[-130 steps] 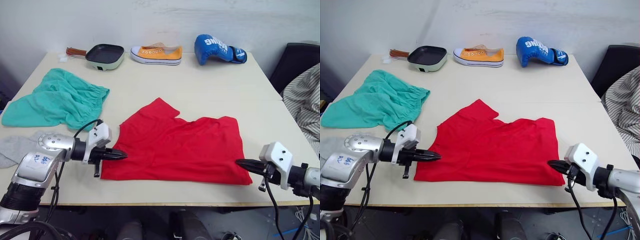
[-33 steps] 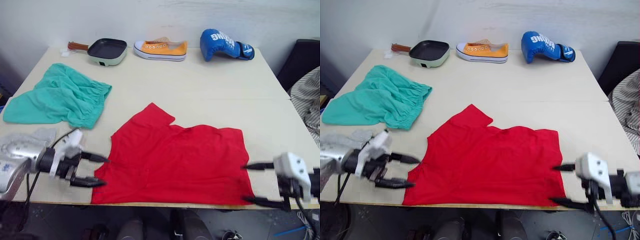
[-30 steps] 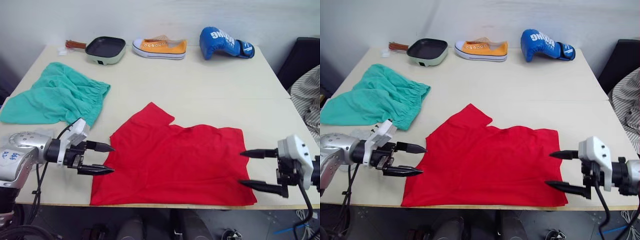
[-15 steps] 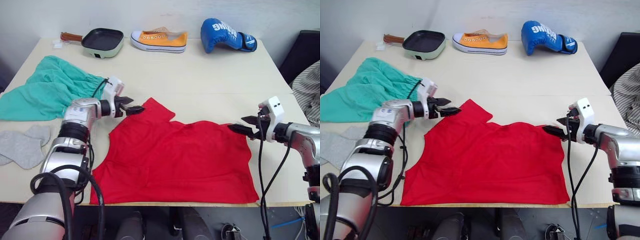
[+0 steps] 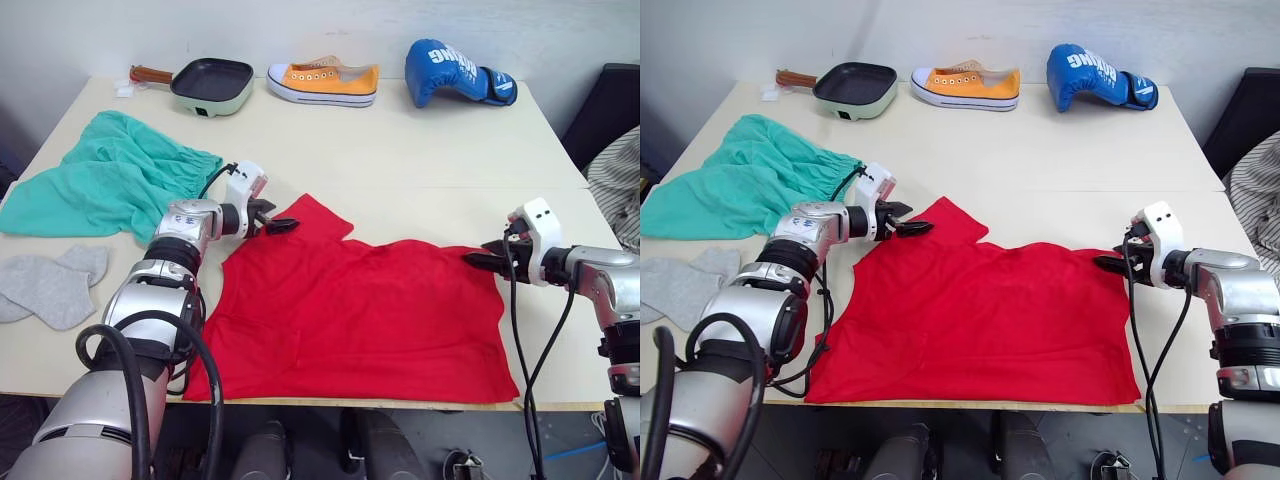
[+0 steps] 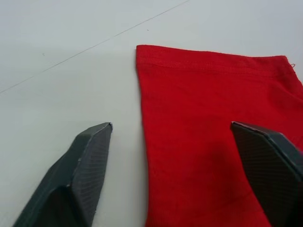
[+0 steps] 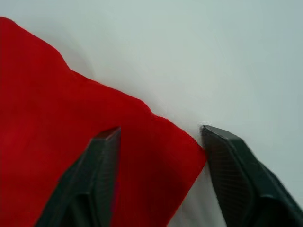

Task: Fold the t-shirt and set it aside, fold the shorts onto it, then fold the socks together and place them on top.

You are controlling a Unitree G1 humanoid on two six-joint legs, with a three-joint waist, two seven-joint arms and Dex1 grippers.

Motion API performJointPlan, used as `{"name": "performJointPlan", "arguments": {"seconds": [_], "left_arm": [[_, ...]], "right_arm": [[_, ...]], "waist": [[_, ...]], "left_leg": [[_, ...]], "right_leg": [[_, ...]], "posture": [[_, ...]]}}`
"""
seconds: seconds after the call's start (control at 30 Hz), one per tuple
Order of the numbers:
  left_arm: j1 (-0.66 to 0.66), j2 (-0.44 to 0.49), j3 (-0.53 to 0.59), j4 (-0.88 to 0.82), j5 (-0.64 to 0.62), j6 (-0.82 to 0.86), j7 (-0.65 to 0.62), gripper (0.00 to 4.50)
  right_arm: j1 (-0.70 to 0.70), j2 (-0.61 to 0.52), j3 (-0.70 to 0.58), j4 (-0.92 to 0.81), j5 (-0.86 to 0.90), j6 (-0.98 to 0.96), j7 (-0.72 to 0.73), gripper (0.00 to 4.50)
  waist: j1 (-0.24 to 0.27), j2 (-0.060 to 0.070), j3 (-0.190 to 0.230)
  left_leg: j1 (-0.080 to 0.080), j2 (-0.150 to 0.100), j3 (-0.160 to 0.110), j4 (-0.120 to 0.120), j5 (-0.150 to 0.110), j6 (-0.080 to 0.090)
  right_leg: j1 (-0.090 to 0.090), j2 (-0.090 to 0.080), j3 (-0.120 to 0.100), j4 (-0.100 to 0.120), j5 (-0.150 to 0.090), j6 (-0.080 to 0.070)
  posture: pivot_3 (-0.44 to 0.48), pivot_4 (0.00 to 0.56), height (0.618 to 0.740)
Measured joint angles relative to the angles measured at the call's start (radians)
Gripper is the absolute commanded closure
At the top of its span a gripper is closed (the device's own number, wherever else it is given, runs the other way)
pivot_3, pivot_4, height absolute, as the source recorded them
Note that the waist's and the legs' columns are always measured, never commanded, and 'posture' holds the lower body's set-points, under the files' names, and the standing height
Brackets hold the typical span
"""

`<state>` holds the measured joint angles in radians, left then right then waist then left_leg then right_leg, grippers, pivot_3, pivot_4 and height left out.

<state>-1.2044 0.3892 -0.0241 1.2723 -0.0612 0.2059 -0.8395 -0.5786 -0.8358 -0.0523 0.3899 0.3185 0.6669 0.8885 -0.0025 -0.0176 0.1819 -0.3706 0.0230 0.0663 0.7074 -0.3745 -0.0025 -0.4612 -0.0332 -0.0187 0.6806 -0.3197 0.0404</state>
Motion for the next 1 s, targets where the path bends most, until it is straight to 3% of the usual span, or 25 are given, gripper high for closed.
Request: {"name": "performJointPlan", "arguments": {"seconds": [0.17, 0.33, 0.5, 0.77, 0.93, 1.0], "left_arm": [[0.0, -0.013, 0.01, 0.004, 0.019, 0.0, 0.0, 2.83], [0.001, -0.022, 0.046, 0.007, 0.007, -0.039, -0.085, 4.38], [0.002, -0.002, 0.068, -0.013, -0.014, -0.101, -0.212, 4.47], [0.118, 0.118, 0.087, -0.14, -0.026, -0.238, -0.378, 4.47], [0.133, 0.112, 0.082, -0.16, -0.018, -0.216, -0.33, 4.47], [0.12, 0.095, 0.075, -0.15, -0.005, -0.195, -0.275, 4.09]], "right_arm": [[0.02, 0.004, 0.0, -0.023, -0.002, -0.008, 0.02, 4.47], [0.031, 0.02, -0.005, -0.029, -0.008, -0.057, 0.023, 4.5], [0.068, 0.039, -0.045, -0.041, -0.01, -0.179, 0.019, 4.5], [0.288, 0.014, -0.115, -0.158, -0.077, -0.636, 0.064, 4.5], [0.318, 0.014, -0.114, -0.163, -0.087, -0.73, 0.081, 4.5], [0.305, 0.016, -0.112, -0.148, -0.087, -0.727, 0.08, 4.5]], "waist": [[0.0, 0.0, 0.0], [0.0, 0.0, 0.0], [-0.003, 0.0, 0.0], [0.001, 0.0, 0.0], [0.001, 0.0, 0.0], [0.001, 0.0, 0.0]], "left_leg": [[0.0, 0.0, 0.0, 0.001, 0.0, 0.0], [0.0, 0.0, 0.0, 0.002, 0.0, 0.0], [-0.001, 0.0, 0.001, 0.002, 0.0, 0.0], [0.0, -0.001, 0.0, 0.003, 0.0, 0.0], [0.0, -0.003, 0.0, 0.008, -0.001, 0.002], [0.0, -0.003, 0.0, 0.008, 0.0, 0.003]], "right_leg": [[0.0, 0.0, 0.0, 0.001, 0.0, 0.0], [0.0, 0.0, 0.0, 0.001, 0.0, 0.0], [-0.001, 0.001, 0.0, 0.006, 0.0, 0.0], [0.0, 0.0, 0.0, 0.006, 0.0, 0.0], [0.001, -0.003, 0.0, 0.006, 0.0, 0.0], [0.001, -0.004, 0.0, 0.008, 0.0, 0.001]], "posture": [[0.0, 0.15, 0.74], [0.0, 0.15, 0.74], [0.0, 0.15, 0.74], [0.0, 0.15, 0.74], [0.0, 0.15, 0.74], [0.0, 0.15, 0.74]]}}
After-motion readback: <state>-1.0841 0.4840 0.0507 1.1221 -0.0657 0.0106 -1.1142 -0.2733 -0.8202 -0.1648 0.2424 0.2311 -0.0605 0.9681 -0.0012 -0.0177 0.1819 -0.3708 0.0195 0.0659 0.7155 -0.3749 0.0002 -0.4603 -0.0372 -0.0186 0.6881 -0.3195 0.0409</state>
